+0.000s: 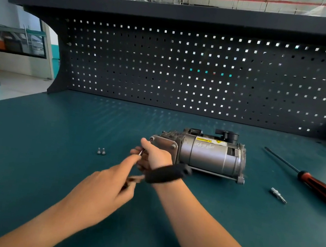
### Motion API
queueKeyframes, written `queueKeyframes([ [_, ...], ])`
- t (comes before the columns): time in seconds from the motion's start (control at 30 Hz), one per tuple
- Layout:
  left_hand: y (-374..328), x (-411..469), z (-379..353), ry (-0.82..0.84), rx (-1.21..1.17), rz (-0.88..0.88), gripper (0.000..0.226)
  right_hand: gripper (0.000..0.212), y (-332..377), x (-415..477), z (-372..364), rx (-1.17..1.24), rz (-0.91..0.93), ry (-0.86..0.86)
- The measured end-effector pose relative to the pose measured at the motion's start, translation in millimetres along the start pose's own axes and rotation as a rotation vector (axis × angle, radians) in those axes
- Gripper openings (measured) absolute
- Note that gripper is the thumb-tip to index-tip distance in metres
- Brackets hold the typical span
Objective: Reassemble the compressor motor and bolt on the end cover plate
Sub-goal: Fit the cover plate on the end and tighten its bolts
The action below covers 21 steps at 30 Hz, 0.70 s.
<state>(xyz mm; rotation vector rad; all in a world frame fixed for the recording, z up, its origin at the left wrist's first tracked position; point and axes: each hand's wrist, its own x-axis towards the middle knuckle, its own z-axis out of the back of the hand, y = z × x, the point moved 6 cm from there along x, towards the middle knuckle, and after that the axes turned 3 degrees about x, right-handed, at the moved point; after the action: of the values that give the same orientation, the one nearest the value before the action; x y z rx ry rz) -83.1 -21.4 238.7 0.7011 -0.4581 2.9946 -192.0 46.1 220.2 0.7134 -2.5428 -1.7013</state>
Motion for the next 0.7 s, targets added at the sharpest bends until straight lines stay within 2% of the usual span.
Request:
queueKeyframes([
  [0.07, 8.7, -1.3, -4.7, 0.035, -0.335, 0.103, 0.044, 0.026, -3.9, 0.7, -0.9, 0.028, -0.068, 0.032],
  [0.23, 28.6, -7.3, -17.5, 0.09, -1.304, 0.665, 0.017, 0.026, -7.0, -1.2, -6.0, 0.0, -0.135, 0.081],
  [0.27, 27.1, -6.1, -15.5, 0.099, -1.442, 0.71, 0.016, 0.026, -6.1, -1.5, -6.7, 0.012, -0.141, 0.089],
  [0.33, 24.0, -3.4, -10.4, 0.089, -1.555, 0.739, 0.019, 0.025, -5.4, -2.6, -8.0, 0.022, -0.139, 0.106],
  [0.43, 23.9, -1.0, -5.5, 0.033, -1.474, 0.728, 0.02, 0.022, -5.5, -2.0, -7.6, 0.01, -0.114, 0.106],
  [0.53, 24.3, 1.7, -0.6, 0.032, -1.272, 0.637, 0.016, 0.02, -5.0, -0.7, -2.4, -0.019, -0.06, 0.064],
  [0.6, 26.3, 4.2, 4.3, 0.002, -1.067, 0.555, 0.018, 0.019, -3.8, -0.8, 1.5, -0.041, -0.024, 0.038],
  [0.7, 22.1, 7.1, 17.8, -0.072, -0.588, 0.32, 0.046, 0.02, -1.9, -0.3, 3.0, -0.063, -0.006, 0.025],
])
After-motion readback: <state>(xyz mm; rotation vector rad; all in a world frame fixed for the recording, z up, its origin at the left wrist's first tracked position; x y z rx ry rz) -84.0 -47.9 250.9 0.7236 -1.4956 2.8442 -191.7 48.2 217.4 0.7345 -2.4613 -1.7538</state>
